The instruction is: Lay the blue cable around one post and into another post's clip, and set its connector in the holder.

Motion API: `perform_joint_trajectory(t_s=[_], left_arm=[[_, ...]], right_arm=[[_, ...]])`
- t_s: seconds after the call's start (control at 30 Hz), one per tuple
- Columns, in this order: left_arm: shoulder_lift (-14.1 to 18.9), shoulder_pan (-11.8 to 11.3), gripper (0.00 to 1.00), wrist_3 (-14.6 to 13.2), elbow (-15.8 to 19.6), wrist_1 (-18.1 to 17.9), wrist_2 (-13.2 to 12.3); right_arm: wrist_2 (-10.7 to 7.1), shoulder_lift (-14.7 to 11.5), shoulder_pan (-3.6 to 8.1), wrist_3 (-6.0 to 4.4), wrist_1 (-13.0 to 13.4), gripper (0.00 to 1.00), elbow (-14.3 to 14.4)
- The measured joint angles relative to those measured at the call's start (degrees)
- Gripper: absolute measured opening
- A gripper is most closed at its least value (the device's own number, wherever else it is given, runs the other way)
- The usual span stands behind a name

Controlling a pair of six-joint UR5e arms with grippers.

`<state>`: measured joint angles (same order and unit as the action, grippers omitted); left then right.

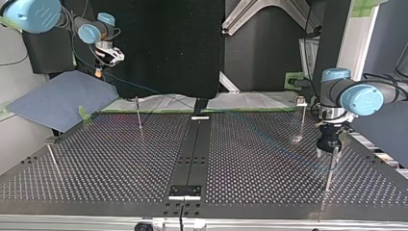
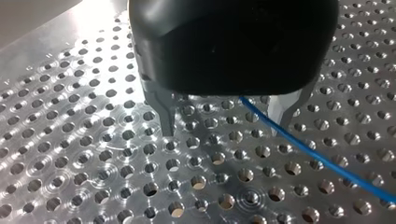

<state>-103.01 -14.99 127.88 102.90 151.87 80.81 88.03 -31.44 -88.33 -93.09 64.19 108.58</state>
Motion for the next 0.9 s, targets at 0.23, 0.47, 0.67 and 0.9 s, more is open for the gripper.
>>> perform_joint_trajectory(t_s=[0.23,0.47,0.67,0.9], left_arm=[[0.0,0.0,1.00,0.0,0.0,0.4,0.1],[0.0,0.7,1.00,1.2,0.0,2.0,2.0],[0.1,0.7,1.00,4.1,0.1,2.3,2.3],[0.1,0.4,1.00,7.7,0.3,2.8,2.2]], right_arm=[[-3.50,-3.3,0.46,-1.62,2.8,0.00,2.3],[-7.14,-4.1,0.66,-4.31,6.4,0.00,2.7],[-9.93,-4.1,0.69,-5.87,8.5,0.00,2.7],[-12.12,-4.1,0.62,-6.14,8.6,0.00,2.7]])
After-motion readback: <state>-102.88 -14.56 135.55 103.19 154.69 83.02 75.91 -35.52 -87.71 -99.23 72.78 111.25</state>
